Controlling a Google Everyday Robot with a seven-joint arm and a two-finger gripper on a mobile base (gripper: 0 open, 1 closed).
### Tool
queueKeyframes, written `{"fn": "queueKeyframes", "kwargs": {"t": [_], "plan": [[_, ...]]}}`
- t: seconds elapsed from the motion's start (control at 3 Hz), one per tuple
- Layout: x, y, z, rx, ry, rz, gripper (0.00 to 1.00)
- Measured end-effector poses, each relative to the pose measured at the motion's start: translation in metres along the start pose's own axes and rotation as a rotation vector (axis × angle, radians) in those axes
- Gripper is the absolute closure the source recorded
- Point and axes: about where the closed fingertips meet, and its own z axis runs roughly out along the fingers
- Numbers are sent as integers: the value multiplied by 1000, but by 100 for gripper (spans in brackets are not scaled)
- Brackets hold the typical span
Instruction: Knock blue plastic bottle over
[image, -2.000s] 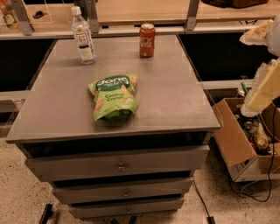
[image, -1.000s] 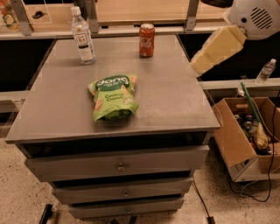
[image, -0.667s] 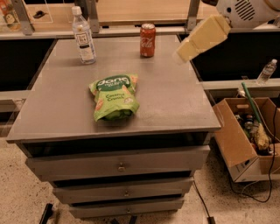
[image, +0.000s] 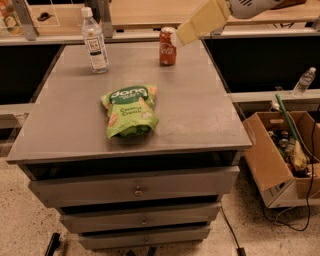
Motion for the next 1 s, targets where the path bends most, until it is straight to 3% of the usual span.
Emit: {"fn": "queueKeyframes", "kwargs": {"t": [0.33,1.0], "plan": [[-28,2,20,-85,-68,-46,0],[-20,5,26,-92,-63,-30,0]]}}
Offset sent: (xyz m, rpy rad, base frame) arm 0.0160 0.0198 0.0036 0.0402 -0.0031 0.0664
